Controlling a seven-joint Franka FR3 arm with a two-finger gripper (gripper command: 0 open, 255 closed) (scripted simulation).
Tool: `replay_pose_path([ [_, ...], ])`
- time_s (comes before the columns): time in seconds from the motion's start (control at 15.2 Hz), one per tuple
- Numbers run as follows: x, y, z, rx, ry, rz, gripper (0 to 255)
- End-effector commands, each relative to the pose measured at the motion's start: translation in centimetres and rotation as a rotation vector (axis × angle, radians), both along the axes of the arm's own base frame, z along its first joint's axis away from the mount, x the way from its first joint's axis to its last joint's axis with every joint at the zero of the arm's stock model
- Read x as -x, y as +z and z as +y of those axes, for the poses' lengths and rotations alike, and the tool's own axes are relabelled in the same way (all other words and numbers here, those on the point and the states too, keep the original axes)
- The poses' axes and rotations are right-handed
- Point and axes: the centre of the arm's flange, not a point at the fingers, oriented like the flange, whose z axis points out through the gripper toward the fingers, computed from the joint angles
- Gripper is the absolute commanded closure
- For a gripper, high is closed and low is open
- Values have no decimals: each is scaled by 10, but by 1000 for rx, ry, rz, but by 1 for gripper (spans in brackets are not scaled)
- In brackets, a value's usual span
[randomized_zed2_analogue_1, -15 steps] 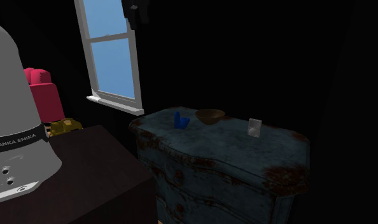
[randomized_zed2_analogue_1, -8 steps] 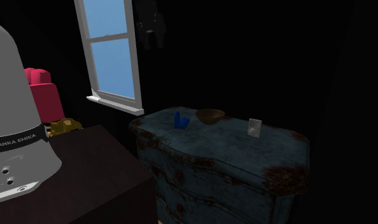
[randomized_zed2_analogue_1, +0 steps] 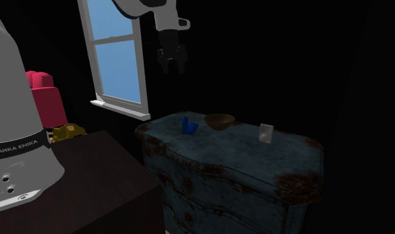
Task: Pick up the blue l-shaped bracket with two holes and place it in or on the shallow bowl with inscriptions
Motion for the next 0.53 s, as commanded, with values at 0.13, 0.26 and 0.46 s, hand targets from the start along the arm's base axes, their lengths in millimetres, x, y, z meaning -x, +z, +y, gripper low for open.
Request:
replay_pose_path([
  [0.13,-33,-41,12,-8,44,13,0],
  [0.26,-49,-63,16,-12,65,19,0],
  [0.46,-71,-95,23,-18,97,30,0],
])
